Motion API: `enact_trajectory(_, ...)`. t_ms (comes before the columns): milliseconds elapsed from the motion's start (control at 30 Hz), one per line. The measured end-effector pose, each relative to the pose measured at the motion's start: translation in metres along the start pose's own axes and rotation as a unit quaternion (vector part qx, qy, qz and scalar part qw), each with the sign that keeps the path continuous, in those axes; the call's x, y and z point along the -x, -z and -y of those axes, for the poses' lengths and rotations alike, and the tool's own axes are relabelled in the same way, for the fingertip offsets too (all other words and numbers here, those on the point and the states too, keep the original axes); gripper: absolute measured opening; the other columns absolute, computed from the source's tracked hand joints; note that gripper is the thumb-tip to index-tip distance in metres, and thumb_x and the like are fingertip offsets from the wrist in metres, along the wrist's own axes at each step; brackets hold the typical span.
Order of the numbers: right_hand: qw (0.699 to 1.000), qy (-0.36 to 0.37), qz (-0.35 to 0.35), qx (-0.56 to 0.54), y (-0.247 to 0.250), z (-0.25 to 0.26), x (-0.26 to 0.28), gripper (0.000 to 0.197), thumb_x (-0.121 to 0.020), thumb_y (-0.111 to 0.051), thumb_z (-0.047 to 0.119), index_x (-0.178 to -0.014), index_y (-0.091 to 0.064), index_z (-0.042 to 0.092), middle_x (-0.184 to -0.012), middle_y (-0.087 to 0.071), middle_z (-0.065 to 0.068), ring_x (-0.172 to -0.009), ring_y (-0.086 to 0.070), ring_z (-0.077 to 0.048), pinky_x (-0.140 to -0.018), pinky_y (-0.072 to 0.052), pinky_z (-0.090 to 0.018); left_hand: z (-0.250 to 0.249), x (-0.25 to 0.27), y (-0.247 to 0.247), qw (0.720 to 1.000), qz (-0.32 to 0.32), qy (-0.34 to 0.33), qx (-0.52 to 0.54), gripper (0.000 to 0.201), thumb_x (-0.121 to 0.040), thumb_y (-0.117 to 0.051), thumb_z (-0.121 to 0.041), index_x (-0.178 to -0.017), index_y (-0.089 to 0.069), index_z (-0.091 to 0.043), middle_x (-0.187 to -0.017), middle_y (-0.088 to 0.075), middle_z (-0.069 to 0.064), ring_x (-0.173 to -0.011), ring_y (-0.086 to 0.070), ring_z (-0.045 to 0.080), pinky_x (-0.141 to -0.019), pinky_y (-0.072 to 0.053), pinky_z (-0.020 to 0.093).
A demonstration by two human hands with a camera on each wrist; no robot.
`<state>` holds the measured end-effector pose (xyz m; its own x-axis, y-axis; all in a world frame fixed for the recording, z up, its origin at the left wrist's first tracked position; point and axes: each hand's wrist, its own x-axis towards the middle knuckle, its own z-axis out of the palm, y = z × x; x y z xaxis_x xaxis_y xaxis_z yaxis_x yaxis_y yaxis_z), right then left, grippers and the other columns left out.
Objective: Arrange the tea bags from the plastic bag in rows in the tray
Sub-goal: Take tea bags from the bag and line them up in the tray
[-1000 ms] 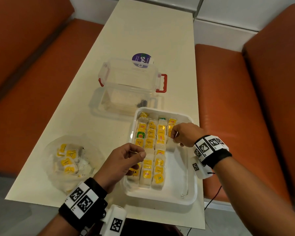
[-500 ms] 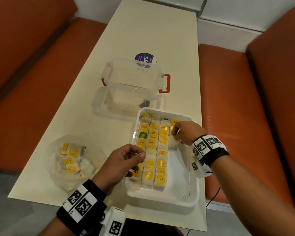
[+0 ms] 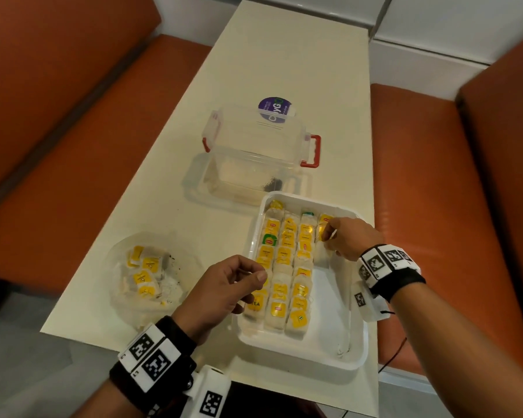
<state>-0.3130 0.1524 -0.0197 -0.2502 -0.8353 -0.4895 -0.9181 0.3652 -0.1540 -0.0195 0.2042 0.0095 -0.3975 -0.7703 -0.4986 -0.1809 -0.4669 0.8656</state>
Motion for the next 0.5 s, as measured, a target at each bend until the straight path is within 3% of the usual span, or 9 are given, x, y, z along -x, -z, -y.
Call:
enact_trajectory(167, 0.998, 0.014, -0.057, -0.011, -0.005, -0.006, 0.003, 0.015, -0.087, -0.068, 0.045, -0.082, -0.061, 0.032, -0.083, -0.069, 0.005, -0.077, -0.066, -0.018, -0.073, -0.059, -0.042, -0.009, 0.015, 0.004, 1.0, 0.01, -0.024, -0.012, 0.014, -0.093, -0.069, -0.03, -0.099, -0.069, -0.017, -0.089, -0.07, 0.0, -0.07, -0.062, 0.009, -0.061, -0.047, 0.025)
enact_trajectory(267, 0.993, 0.042, -0.1, -0.053, -0.006, 0.001, 0.022, 0.022, -0.084, -0.061, 0.056, -0.081, -0.062, 0.034, -0.081, -0.069, 0.011, -0.071, -0.067, -0.015, -0.069, -0.057, -0.041, -0.011, 0.025, 0.012, 0.998, 0.01, -0.049, -0.023, 0.013, -0.093, -0.069, -0.032, -0.098, -0.069, -0.02, -0.088, -0.068, -0.001, -0.071, -0.063, 0.009, -0.061, -0.047, 0.024)
enact_trajectory(400, 0.982, 0.094, -0.099, -0.131, -0.006, 0.031, 0.067, 0.012, -0.088, -0.068, 0.047, -0.083, -0.063, 0.037, -0.084, -0.068, 0.021, -0.068, -0.068, -0.006, -0.069, -0.053, -0.034, -0.012, 0.037, 0.035, 0.995, -0.006, -0.078, -0.055, 0.007, -0.096, -0.066, -0.026, -0.098, -0.071, -0.023, -0.086, -0.07, -0.007, -0.073, -0.064, 0.008, -0.063, -0.049, 0.023)
enact_trajectory(500, 0.971, 0.148, -0.063, -0.178, -0.009, 0.057, 0.099, 0.006, -0.089, -0.07, 0.043, -0.09, -0.064, 0.041, -0.084, -0.066, 0.026, -0.063, -0.066, -0.002, -0.068, -0.052, -0.034, -0.012, 0.04, 0.067, 0.991, -0.046, -0.09, -0.085, 0.018, -0.098, -0.059, -0.011, -0.1, -0.073, -0.022, -0.09, -0.072, -0.001, -0.075, -0.063, 0.008, -0.065, -0.049, 0.02)
